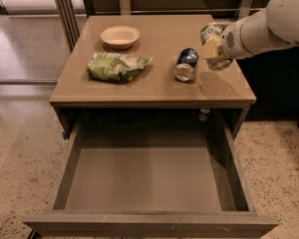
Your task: Pick 7up can from top drawer and place on counter
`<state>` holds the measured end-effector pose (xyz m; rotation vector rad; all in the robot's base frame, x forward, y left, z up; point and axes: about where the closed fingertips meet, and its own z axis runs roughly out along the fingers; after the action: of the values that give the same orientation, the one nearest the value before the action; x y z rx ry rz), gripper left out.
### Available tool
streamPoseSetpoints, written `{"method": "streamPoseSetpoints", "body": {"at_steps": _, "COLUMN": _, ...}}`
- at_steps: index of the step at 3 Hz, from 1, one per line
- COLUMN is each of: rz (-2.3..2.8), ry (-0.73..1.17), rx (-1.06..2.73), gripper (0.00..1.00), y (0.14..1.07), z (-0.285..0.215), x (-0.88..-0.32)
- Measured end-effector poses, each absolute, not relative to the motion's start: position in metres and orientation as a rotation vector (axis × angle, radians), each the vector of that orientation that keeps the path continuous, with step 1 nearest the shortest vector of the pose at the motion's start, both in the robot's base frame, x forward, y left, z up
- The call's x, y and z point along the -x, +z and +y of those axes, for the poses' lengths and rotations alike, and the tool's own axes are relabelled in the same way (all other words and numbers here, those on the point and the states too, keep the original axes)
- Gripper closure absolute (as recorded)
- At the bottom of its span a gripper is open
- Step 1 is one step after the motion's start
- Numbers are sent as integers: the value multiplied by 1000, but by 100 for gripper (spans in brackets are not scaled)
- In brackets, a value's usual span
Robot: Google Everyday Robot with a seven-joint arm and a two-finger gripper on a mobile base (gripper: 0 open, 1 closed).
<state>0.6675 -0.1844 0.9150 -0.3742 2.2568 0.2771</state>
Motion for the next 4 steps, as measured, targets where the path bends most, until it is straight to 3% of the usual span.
{"method": "streamPoseSetpoints", "body": {"at_steps": 3, "rz": 2289, "ry": 306, "rx": 363, "gripper": 100, "y": 884, "z": -179, "x": -671}}
{"method": "streamPoseSetpoints", "body": {"at_steps": 4, "rz": 2326, "ry": 306, "rx": 371, "gripper": 82, "y": 874, "z": -179, "x": -672}}
